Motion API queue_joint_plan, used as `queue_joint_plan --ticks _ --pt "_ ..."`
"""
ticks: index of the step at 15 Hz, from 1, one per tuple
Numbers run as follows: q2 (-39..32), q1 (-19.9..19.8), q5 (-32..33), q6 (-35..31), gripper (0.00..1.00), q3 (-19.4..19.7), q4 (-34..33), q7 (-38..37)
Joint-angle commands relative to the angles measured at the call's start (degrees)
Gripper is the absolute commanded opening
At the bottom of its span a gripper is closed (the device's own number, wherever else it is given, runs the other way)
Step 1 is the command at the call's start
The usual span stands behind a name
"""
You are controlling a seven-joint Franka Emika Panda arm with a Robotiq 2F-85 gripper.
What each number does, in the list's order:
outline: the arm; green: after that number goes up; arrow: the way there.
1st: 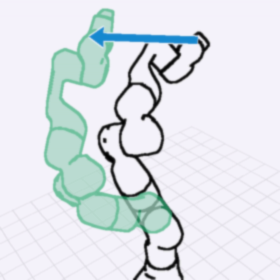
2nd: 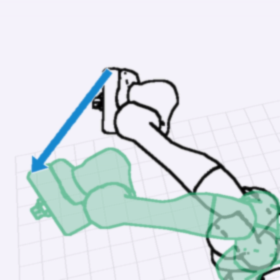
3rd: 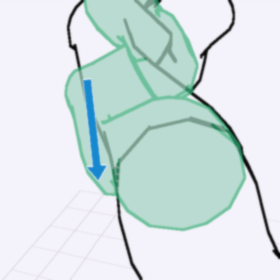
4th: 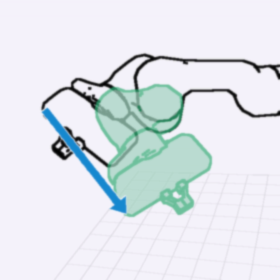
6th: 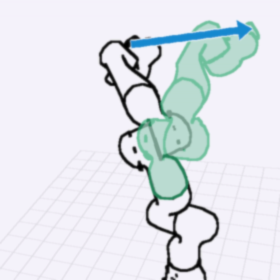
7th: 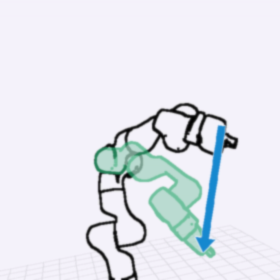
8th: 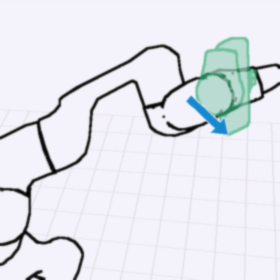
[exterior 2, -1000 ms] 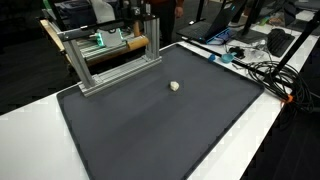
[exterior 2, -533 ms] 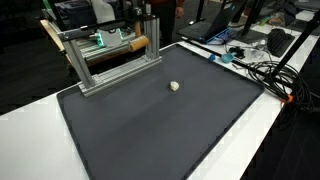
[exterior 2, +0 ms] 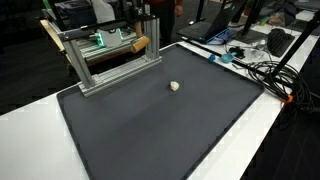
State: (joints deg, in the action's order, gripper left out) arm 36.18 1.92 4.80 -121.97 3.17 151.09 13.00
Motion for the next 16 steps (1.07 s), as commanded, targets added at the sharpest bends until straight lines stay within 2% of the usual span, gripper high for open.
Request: queue_joint_plan --ticks 1,5,8,9,10,16 --pt "-1.7 -1.9 1.2 -2.7 0.22 0.7 -5.2 -1.0" --pt "-10.4 -2.8 3.5 -1.7 0.22 -1.1 -17.8 -1.9" --pt "-18.5 -1.0 2.7 4.5 0.22 -2.0 -27.6 0.5" --pt "-11.6 -1.8 2.4 0.0 0.22 -1.2 -19.5 -0.4" --pt "-13.6 -1.5 2.4 0.7 0.47 -1.6 -21.3 -0.5" --pt "-13.4 -1.6 2.3 0.4 0.47 -1.3 -20.4 -0.6"
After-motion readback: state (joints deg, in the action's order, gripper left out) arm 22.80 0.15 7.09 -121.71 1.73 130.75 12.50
